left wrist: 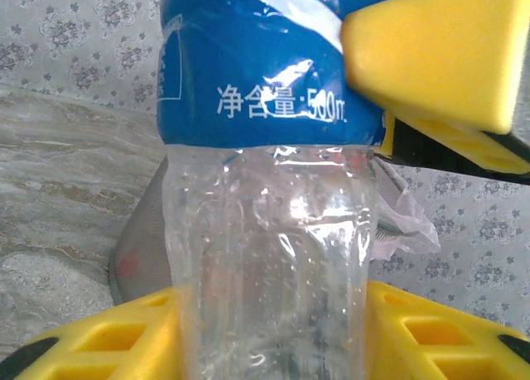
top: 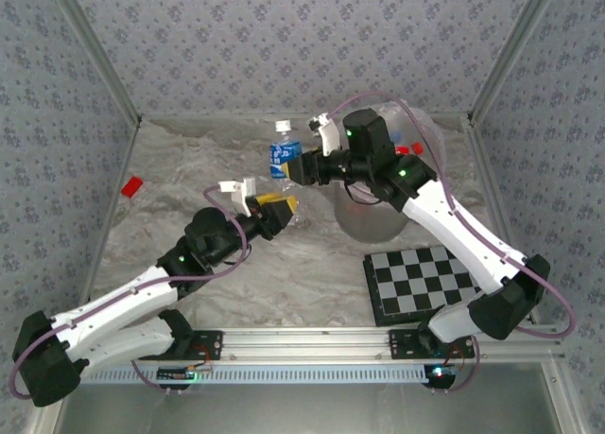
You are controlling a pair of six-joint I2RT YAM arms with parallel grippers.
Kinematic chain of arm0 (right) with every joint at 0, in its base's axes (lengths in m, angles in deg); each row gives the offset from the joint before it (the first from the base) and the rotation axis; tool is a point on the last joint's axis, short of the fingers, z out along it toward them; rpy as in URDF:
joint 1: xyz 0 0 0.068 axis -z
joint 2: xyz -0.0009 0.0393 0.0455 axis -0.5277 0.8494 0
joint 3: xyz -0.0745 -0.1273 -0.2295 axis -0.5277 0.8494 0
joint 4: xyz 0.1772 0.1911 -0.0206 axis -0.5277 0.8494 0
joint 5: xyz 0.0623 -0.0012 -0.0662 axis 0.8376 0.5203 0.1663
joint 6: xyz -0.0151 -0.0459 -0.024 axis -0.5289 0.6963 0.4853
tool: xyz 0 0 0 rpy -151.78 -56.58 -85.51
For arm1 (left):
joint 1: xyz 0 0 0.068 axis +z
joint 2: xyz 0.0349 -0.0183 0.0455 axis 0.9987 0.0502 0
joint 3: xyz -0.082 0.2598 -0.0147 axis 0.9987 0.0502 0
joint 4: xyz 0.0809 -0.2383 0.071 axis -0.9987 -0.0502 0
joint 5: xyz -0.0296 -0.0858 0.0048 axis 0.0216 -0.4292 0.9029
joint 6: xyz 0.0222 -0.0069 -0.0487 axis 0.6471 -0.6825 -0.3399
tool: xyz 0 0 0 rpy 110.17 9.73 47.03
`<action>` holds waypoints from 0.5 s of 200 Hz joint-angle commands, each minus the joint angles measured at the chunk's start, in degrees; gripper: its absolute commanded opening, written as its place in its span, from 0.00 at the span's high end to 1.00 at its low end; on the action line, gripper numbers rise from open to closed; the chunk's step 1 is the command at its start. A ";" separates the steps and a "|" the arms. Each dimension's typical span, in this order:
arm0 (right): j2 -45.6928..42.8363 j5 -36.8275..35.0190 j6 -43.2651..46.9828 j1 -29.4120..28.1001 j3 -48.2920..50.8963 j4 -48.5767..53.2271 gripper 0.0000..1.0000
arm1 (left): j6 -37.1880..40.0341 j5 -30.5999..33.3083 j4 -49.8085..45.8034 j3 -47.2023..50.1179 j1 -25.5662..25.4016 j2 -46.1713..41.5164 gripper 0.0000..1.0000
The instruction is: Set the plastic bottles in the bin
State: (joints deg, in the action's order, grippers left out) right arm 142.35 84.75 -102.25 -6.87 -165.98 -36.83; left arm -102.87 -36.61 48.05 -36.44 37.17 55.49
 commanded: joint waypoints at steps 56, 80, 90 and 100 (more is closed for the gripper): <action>-6.32 -5.81 6.15 7.84 -9.06 8.34 0.63 | 2.78 -2.44 -0.80 -3.62 -1.29 -0.63 0.15; -10.18 -12.90 7.69 15.34 -12.54 15.73 0.64 | 3.86 -0.27 -5.10 -5.56 -1.20 0.53 0.13; -11.30 -16.46 9.15 18.53 -14.31 19.87 0.64 | 4.30 -0.16 -6.21 -6.37 -1.26 1.63 0.13; -11.58 -19.44 11.27 21.53 -16.55 23.99 0.64 | 4.14 -0.24 -6.23 -6.95 -1.19 3.17 0.12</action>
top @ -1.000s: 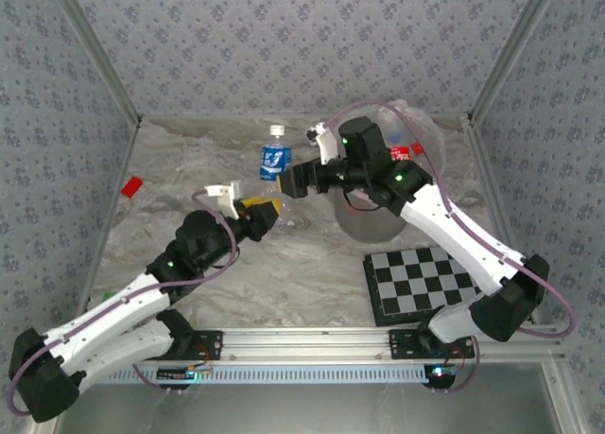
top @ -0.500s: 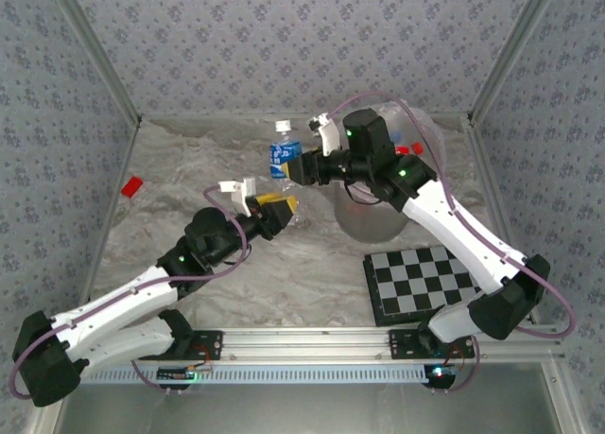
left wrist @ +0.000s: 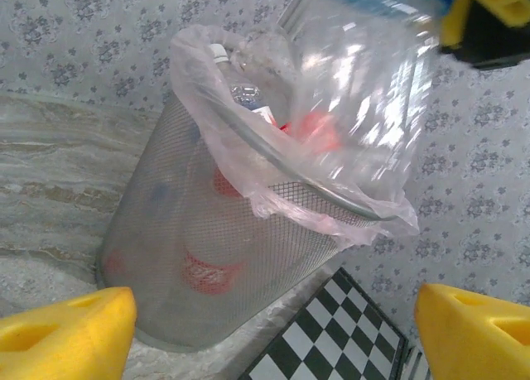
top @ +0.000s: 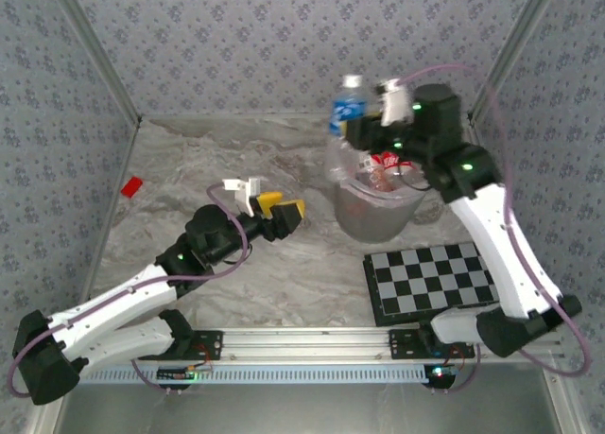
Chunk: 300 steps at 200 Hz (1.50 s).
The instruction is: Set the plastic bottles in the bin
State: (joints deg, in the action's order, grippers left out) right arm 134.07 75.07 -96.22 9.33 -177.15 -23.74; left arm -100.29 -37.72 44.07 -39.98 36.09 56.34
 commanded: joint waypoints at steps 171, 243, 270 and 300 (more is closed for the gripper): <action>15.45 5.75 8.46 23.29 -10.18 24.54 0.66 | 0.50 -1.15 -3.59 -7.01 0.39 12.36 0.12; 20.57 11.68 4.63 17.73 -5.15 26.35 0.66 | -1.34 -2.56 -1.85 -7.55 5.15 12.71 0.12; 21.09 11.34 3.71 15.70 -3.01 25.75 0.66 | -0.56 -2.39 -2.94 -8.08 6.62 11.68 0.12; 20.77 8.38 3.14 15.03 -2.97 26.83 0.60 | 0.19 -2.21 -5.05 -8.94 7.83 10.80 0.12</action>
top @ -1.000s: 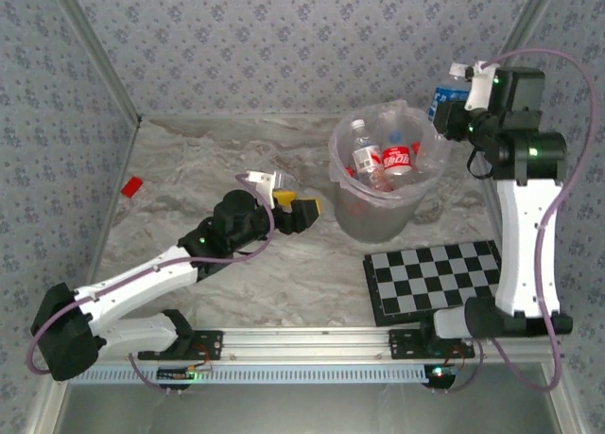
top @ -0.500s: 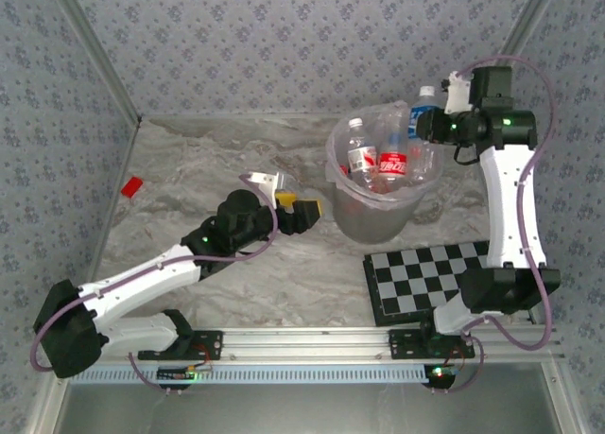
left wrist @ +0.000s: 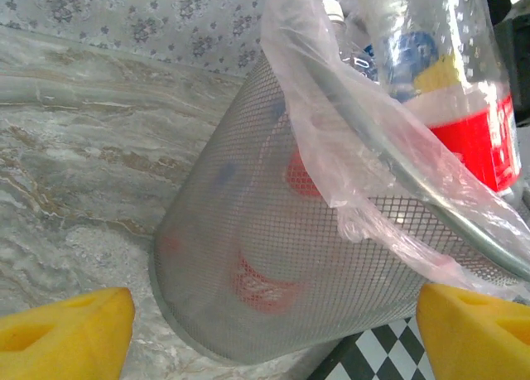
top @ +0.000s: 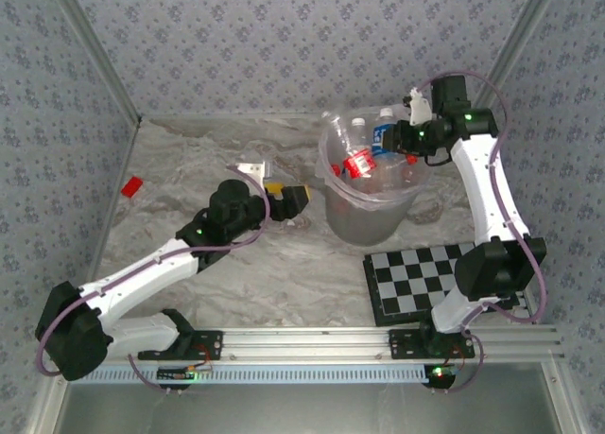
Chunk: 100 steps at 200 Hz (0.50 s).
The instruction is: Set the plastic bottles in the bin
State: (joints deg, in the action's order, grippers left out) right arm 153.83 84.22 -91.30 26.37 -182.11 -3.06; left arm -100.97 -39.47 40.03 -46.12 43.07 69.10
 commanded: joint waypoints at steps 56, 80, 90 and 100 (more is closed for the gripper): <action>-3.59 -6.86 -0.62 -0.51 -8.33 11.68 0.26 | 1.18 -0.61 -2.01 -2.69 1.10 -2.08 0.12; -5.27 -9.18 0.83 -0.24 -12.80 12.37 0.20 | 1.10 -0.78 -2.06 -2.69 1.07 -1.93 0.12; -6.02 -10.17 1.47 -0.61 -13.88 11.86 0.19 | 1.18 -0.68 -2.13 -2.69 1.12 -1.93 0.12; -6.80 -10.92 2.05 -1.38 -14.32 11.35 0.17 | 1.34 -0.51 -2.23 -2.80 1.15 -1.94 0.12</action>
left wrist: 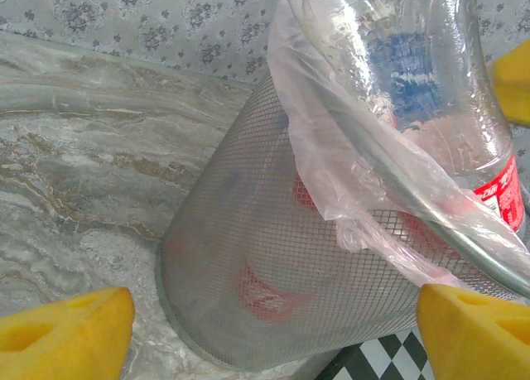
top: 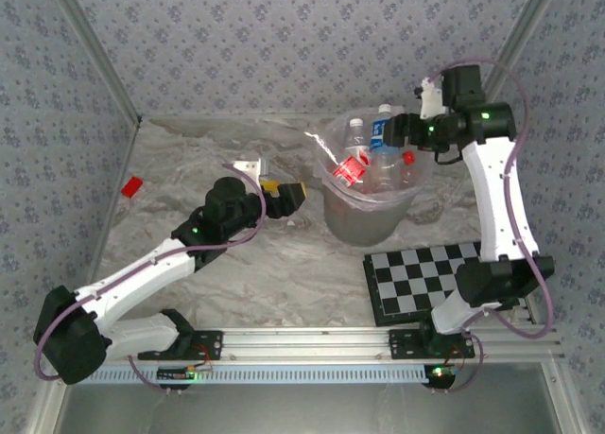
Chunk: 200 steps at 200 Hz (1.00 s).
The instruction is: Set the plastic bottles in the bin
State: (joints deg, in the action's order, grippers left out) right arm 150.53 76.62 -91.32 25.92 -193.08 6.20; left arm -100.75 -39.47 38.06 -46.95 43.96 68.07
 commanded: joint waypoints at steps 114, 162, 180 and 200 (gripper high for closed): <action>6.84 -14.34 17.53 -26.86 -13.28 -4.51 0.03 | 2.82 0.87 -13.30 -9.43 4.24 -6.66 0.13; 16.53 -26.87 21.73 -33.90 -20.37 -2.06 0.00 | 1.13 3.67 -17.99 -2.63 4.57 -15.77 0.14; 20.45 -31.27 22.43 -34.71 -24.04 -1.76 0.02 | 1.11 4.29 -18.28 -1.32 4.85 -17.81 0.14; 24.50 -32.59 22.54 -35.20 -28.53 0.39 0.06 | 1.13 4.29 -18.54 -0.69 5.09 -18.97 0.14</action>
State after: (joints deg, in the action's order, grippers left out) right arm 171.62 50.17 -70.84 -8.86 -216.23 3.28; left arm -99.29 -36.45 20.27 -48.13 48.51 50.87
